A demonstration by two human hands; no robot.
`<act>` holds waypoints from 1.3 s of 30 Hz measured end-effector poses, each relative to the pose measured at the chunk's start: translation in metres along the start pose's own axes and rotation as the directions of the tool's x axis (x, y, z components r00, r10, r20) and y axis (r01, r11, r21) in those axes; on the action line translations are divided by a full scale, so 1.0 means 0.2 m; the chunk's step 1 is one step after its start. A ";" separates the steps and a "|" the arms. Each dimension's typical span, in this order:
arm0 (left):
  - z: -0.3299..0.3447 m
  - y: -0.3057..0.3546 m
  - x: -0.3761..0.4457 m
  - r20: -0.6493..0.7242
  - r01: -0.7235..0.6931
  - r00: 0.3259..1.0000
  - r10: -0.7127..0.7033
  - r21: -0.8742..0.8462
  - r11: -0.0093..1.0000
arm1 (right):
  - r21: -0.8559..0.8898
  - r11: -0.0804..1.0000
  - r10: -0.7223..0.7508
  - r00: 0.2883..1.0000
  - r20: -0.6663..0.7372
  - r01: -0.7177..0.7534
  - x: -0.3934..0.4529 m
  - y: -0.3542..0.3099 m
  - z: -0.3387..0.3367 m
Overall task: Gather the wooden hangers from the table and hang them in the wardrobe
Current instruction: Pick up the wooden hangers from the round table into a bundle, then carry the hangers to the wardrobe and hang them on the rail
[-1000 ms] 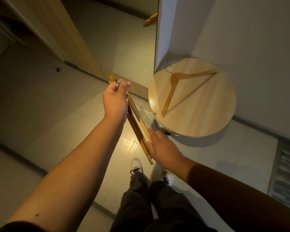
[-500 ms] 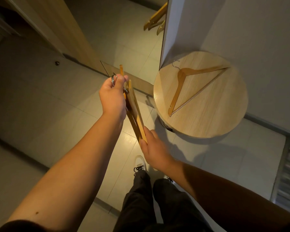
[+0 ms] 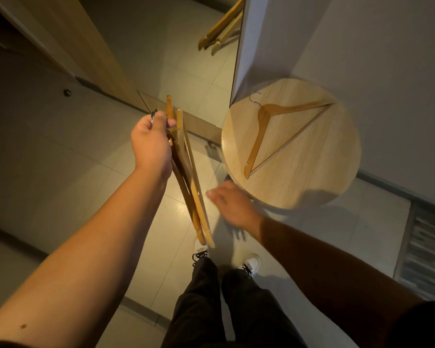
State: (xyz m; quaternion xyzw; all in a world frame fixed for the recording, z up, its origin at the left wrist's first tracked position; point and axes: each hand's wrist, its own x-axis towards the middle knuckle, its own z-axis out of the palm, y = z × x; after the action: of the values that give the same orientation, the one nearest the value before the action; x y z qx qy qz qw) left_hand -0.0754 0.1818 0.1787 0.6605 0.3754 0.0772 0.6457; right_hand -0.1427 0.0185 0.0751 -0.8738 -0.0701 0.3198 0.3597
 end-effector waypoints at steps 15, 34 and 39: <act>-0.06 -0.22 0.04 0.112 -0.033 0.993 0.040 -0.064 0.997 | -0.111 0.838 0.432 0.775 -0.462 -0.534 0.92 0.53 -0.28; -0.25 0.07 -0.28 0.178 -0.008 0.984 0.025 -0.094 0.996 | 0.167 0.984 -0.037 0.993 -0.110 0.056 -0.45 -0.17 -0.27; -0.33 0.28 -0.35 0.119 -0.074 0.988 0.100 -0.206 0.976 | 0.073 0.981 -0.176 0.983 -0.049 0.179 -0.48 -0.34 -0.32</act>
State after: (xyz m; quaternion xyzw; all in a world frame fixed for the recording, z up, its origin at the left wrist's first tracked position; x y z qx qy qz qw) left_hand -0.1418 0.1979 0.2665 0.6113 0.2940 0.1001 0.7279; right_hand -0.1719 -0.0028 0.2047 -0.8561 -0.1278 0.2704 0.4216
